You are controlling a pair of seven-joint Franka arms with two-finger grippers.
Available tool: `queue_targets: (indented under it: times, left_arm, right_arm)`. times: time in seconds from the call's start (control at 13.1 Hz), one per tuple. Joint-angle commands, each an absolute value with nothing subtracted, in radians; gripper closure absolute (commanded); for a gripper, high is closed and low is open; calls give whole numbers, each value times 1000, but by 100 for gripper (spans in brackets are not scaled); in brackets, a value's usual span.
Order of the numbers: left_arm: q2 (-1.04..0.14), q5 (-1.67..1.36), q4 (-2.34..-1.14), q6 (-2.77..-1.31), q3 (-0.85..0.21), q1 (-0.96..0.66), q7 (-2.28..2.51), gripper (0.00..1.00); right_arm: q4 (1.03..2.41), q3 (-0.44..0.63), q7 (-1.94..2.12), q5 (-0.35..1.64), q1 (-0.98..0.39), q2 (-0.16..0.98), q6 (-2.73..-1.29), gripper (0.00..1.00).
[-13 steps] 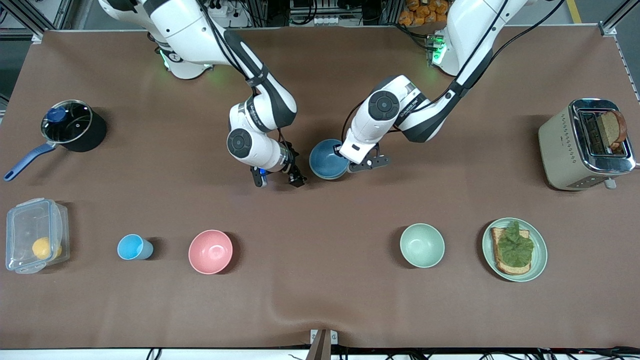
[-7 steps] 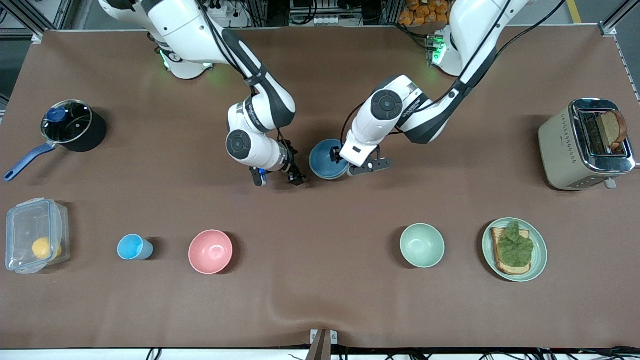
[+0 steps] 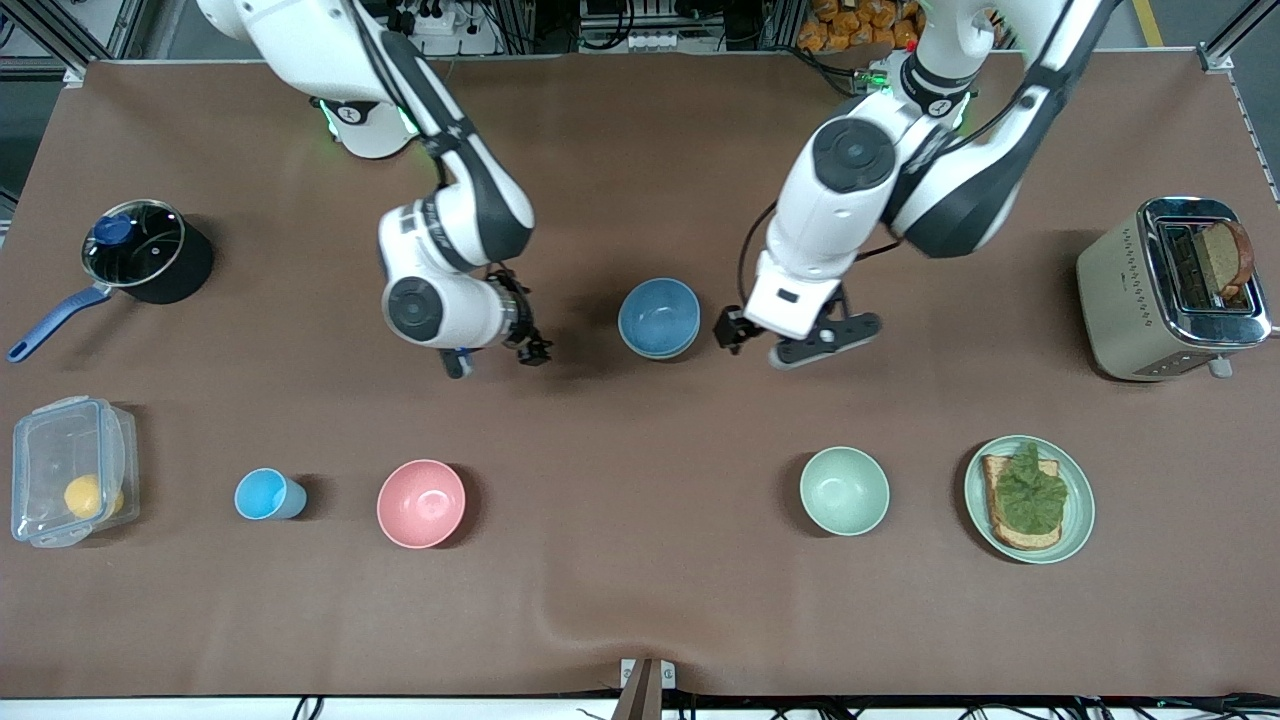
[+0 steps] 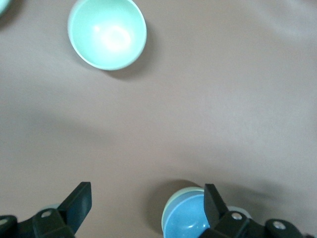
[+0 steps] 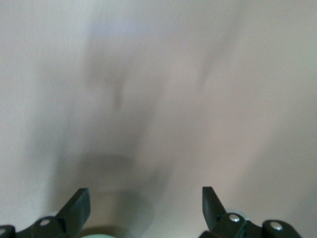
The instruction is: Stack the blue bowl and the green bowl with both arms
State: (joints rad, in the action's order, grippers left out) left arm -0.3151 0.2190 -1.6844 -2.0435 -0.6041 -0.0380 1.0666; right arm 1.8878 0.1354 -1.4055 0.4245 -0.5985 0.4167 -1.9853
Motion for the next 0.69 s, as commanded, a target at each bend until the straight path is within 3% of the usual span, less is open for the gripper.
queue_targets:
  times: [0.0, 0.15, 0.46, 0.61]
  left_arm:
    - [-325, 249, -1597, -1956, -607, -5, 1037, 0]
    - [-290, 244, -1583, -1910, -603, 67, 932, 0]
    - [-155, 155, -1583, -1798, -393, 46, 535, 0]
    - [-100, 59, -1580, -1752, -254, 16, 357, 0]
  right_arm:
    - [1902, 228, -1275, 399, -597, 345, -1864, 0]
    - [1895, 311, -1169, 399, -597, 315, -1771, 0]
    - [1852, 460, -912, 376, -575, 293, -1634, 0]
    - [1787, 440, -751, 327, -441, 295, -1554, 0]
